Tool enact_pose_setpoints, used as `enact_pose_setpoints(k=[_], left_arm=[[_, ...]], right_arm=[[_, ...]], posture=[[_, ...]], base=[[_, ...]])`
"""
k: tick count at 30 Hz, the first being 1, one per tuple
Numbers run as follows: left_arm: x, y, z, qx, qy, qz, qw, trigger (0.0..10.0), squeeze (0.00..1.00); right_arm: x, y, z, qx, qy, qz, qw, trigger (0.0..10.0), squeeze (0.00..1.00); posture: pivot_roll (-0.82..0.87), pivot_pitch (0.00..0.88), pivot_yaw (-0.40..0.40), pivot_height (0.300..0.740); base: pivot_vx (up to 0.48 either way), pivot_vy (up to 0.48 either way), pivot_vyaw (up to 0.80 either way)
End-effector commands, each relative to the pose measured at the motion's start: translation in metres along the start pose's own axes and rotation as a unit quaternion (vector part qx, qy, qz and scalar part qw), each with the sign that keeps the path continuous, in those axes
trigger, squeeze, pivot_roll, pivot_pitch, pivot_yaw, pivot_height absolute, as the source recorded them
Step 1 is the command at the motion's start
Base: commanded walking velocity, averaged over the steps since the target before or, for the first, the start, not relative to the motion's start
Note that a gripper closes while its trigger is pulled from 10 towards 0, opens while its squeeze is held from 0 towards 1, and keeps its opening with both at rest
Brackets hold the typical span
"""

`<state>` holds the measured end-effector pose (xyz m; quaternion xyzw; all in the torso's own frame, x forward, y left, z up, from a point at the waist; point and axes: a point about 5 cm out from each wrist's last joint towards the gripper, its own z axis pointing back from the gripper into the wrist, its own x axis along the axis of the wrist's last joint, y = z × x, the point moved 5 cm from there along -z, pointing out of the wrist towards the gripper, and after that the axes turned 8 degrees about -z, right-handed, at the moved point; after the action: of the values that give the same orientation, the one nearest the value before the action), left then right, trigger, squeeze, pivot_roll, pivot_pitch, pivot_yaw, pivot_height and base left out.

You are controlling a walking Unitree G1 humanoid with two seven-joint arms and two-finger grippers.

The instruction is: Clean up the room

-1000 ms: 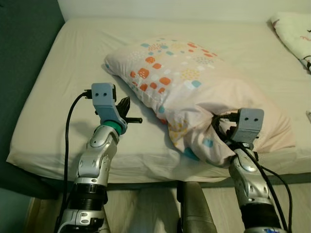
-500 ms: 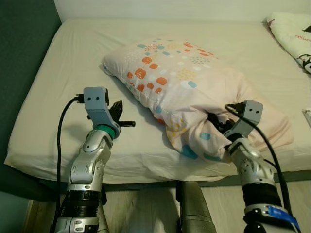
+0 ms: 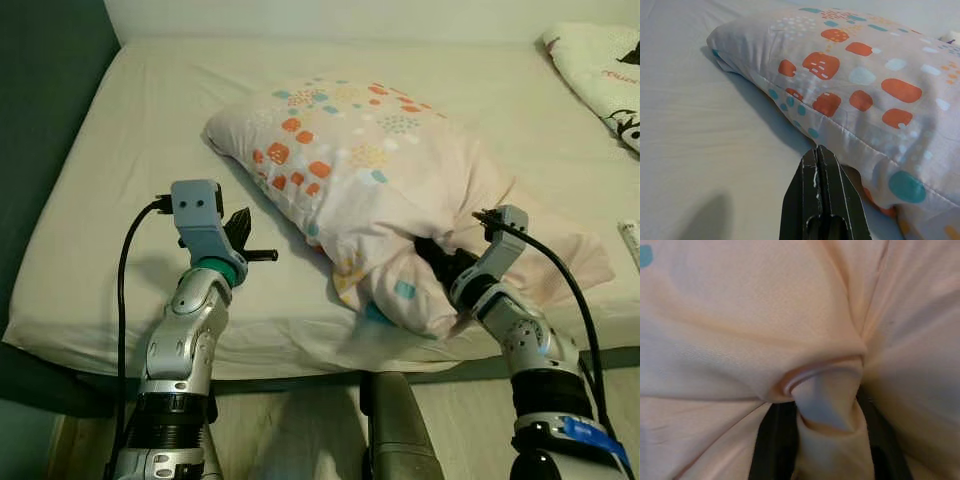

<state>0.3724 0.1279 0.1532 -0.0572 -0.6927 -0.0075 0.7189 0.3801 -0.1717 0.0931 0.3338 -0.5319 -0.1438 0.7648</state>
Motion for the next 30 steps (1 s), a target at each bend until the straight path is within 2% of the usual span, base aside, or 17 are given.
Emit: enact_pose_setpoints(k=[1, 7, 10, 11, 12, 13, 14, 15, 17, 18, 19, 22, 24, 25, 27, 29, 30], left_arm=[[-0.006, 0.003, 0.003, 0.009, 0.01, -0.003, 1.0, 10.0, 0.0], [-0.006, 0.007, 0.003, 0.017, 0.011, -0.004, 1.0, 10.0, 0.0], [-0.006, 0.01, 0.003, 0.023, 0.011, -0.006, 1.0, 10.0, 0.0], [-0.006, 0.011, 0.004, 0.027, 0.011, -0.007, 1.0, 10.0, 0.0], [-0.006, 0.011, 0.004, 0.027, 0.011, -0.007, 1.0, 10.0, 0.0], [-0.005, 0.013, 0.004, 0.031, 0.01, -0.007, 0.999, 10.0, 0.0], [-0.004, 0.014, 0.004, 0.034, 0.009, -0.007, 0.999, 10.0, 0.0], [-0.004, 0.014, 0.004, 0.034, 0.009, -0.007, 0.999, 10.0, 0.0], [0.0, 0.022, 0.003, 0.05, 0.003, -0.007, 0.999, 10.0, 0.0], [0.003, 0.025, 0.002, 0.057, 0.0, -0.007, 0.998, 10.0, 0.0], [0.012, 0.033, 0.0, 0.073, -0.013, -0.001, 0.997, 10.0, 0.0], [0.043, 0.059, -0.004, 0.121, -0.057, 0.015, 0.991, 10.0, 0.0], [0.072, 0.083, -0.003, 0.155, -0.098, 0.032, 0.983, 10.0, 0.0], [0.094, 0.101, 0.0, 0.18, -0.129, 0.047, 0.974, 10.0, 0.0], [0.094, 0.101, 0.0, 0.18, -0.129, 0.047, 0.974, 10.0, 0.0], [0.13, 0.13, 0.01, 0.217, -0.179, 0.065, 0.957, 10.0, 0.0], [0.13, 0.13, 0.01, 0.217, -0.179, 0.065, 0.957, 10.0, 0.0]], right_arm=[[-0.048, -0.004, -0.001, -0.001, 0.089, -0.049, 0.995, 0.0, 0.0], [-0.057, 0.009, -0.003, 0.032, 0.111, -0.086, 0.99, 0.0, 0.0], [-0.05, 0.031, -0.01, 0.076, 0.11, -0.12, 0.984, 0.0, 0.0], [-0.039, 0.047, -0.015, 0.11, 0.093, -0.138, 0.98, 0.0, 0.0], [-0.039, 0.047, -0.015, 0.11, 0.093, -0.138, 0.98, 0.0, 0.0], [-0.022, 0.069, -0.019, 0.164, 0.068, -0.165, 0.97, 0.0, 0.0], [-0.009, 0.085, -0.02, 0.203, 0.05, -0.183, 0.961, 0.0, 0.0], [-0.009, 0.085, -0.02, 0.203, 0.05, -0.183, 0.961, 0.0, 0.0], [0.013, 0.131, -0.021, 0.302, 0.031, -0.184, 0.935, 0.0, 0.0], [0.018, 0.145, -0.021, 0.332, 0.03, -0.179, 0.926, 0.0, 0.0], [0.025, 0.167, -0.017, 0.379, 0.028, -0.176, 0.908, 0.0, 0.0], [0.031, 0.209, -0.009, 0.462, 0.042, -0.157, 0.872, 0.0, 0.0], [0.03, 0.231, -0.007, 0.489, 0.057, -0.148, 0.858, 0.0, 0.0], [0.029, 0.245, -0.005, 0.507, 0.065, -0.149, 0.847, 0.0, 0.0], [0.029, 0.245, -0.005, 0.507, 0.065, -0.149, 0.847, 0.0, 0.0], [0.029, 0.267, -0.001, 0.538, 0.074, -0.15, 0.826, 0.0, 0.0], [0.029, 0.267, -0.001, 0.538, 0.074, -0.15, 0.826, 0.0, 0.0]], posture=[[-0.02, 0.106, -0.023, 0.546], [-0.01, 0.11, -0.023, 0.546], [-0.01, 0.113, -0.024, 0.546], [0.0, 0.115, -0.024, 0.546], [0.0, 0.115, -0.024, 0.546], [0.0, 0.116, -0.023, 0.546], [0.0, 0.116, -0.023, 0.546], [0.0, 0.116, -0.023, 0.546], [0.0, 0.116, -0.02, 0.546], [0.0, 0.116, -0.02, 0.546], [0.0, 0.117, -0.021, 0.546], [0.01, 0.117, -0.028, 0.546], [0.01, 0.116, -0.032, 0.546], [0.01, 0.116, -0.037, 0.546], [0.01, 0.116, -0.037, 0.546], [0.01, 0.116, -0.042, 0.546], [0.01, 0.116, -0.042, 0.546]], base=[[0.0, 0.0, 0.0], [0.0, 0.0, 0.0], [0.0, 0.0, 0.0], [0.0, 0.0, 0.0], [0.0, 0.0, 0.0], [0.0, 0.0, 0.0], [0.0, 0.0, 0.0], [0.0, 0.0, 0.0], [0.0, 0.0, 0.0], [0.0, 0.0, 0.0], [0.0, 0.0, 0.0], [0.0, 0.0, 0.0], [0.0, 0.0, 0.0], [0.0, 0.0, 0.0], [0.0, 0.0, 0.0], [0.0, 0.0, 0.0], [0.0, 0.0, 0.0]])
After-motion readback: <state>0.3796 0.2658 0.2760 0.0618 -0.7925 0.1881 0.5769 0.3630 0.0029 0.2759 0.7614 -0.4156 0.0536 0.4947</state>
